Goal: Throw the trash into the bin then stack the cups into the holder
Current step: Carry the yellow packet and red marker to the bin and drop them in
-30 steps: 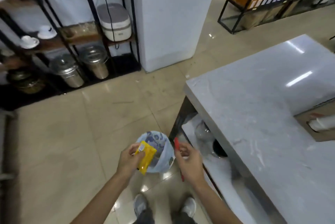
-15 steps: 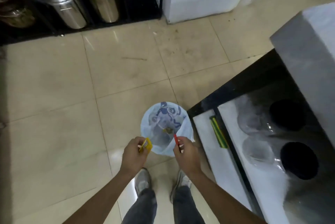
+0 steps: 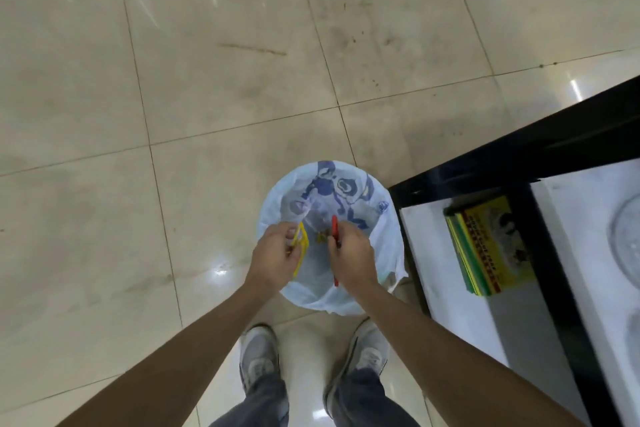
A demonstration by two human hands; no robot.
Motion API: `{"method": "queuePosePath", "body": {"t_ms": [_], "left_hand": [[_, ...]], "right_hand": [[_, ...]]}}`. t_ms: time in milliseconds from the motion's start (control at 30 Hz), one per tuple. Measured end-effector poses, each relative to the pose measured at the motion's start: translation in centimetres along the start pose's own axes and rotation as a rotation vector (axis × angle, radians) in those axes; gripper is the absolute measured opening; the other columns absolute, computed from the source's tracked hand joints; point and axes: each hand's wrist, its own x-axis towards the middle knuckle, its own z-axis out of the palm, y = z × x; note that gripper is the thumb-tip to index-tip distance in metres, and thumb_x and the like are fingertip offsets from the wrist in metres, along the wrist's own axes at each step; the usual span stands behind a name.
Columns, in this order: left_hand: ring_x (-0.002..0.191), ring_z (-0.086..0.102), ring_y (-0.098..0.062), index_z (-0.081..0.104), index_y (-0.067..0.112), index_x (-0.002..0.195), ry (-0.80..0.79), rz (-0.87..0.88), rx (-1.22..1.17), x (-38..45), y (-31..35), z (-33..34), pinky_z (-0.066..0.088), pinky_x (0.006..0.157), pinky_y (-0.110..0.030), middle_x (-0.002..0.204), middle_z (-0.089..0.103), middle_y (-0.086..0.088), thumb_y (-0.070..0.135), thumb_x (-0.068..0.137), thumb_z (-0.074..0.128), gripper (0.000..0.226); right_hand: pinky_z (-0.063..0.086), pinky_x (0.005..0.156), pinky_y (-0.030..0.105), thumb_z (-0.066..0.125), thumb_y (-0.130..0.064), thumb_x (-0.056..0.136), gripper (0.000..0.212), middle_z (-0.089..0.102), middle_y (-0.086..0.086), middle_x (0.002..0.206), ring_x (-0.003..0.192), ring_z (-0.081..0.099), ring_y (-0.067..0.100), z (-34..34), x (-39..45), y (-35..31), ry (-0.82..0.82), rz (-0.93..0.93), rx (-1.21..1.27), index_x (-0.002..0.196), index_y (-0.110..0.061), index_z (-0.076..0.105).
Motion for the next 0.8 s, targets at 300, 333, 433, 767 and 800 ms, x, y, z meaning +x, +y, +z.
{"method": "queuePosePath", "body": {"t_ms": [300,333,433,767,800], "left_hand": [[0.123,0.055,-0.028,0.057,0.021,0.139,-0.054,0.349,0.500,-1.5,1.4,-2.2,0.054,0.084,-0.038,0.133,0.061,-0.004,0.025,0.092,0.061,0.048],[0.122,0.057,-0.029,0.059,0.021,0.137,-0.057,0.398,0.562,-2.2,2.1,-2.8,0.056,0.079,-0.040,0.130,0.063,-0.005,0.025,0.090,0.062,0.047],[0.119,0.061,-0.030,0.063,0.020,0.133,-0.052,0.472,0.650,-5.0,4.7,-5.1,0.057,0.070,-0.039,0.126,0.066,-0.005,0.028,0.088,0.064,0.046],[0.122,0.060,-0.028,0.064,0.025,0.131,0.013,0.601,0.710,-17.1,17.6,-14.6,0.057,0.077,-0.038,0.135,0.064,0.001,0.042,0.091,0.051,0.046],[0.122,0.059,-0.027,0.064,0.025,0.131,0.025,0.613,0.710,-18.4,19.0,-15.8,0.056,0.077,-0.038,0.136,0.063,0.002,0.043,0.091,0.050,0.046]], "right_hand": [[0.049,0.080,0.031,0.049,-0.029,0.103,0.032,0.063,0.004,0.126,0.119,0.054,0.023,-1.7,-1.2,0.1,0.017,-0.037,-0.211,0.131,-0.017,0.059],[0.051,0.080,0.033,0.049,-0.030,0.102,0.033,0.063,0.002,0.127,0.120,0.054,0.023,-2.5,-1.9,-0.2,0.027,-0.064,-0.250,0.132,-0.019,0.059],[0.057,0.078,0.035,0.055,-0.028,0.098,0.033,0.067,0.001,0.123,0.116,0.059,0.024,-5.9,-4.8,-1.7,0.083,-0.119,-0.267,0.129,-0.019,0.063],[0.056,0.089,0.038,0.067,-0.031,0.094,0.031,0.070,0.002,0.128,0.118,0.063,0.025,-20.2,-17.3,-9.8,0.376,-0.101,-0.101,0.122,-0.019,0.070],[0.056,0.091,0.041,0.067,-0.031,0.094,0.032,0.069,0.003,0.129,0.120,0.063,0.026,-21.6,-18.7,-10.6,0.395,-0.094,-0.096,0.122,-0.018,0.070]]}}
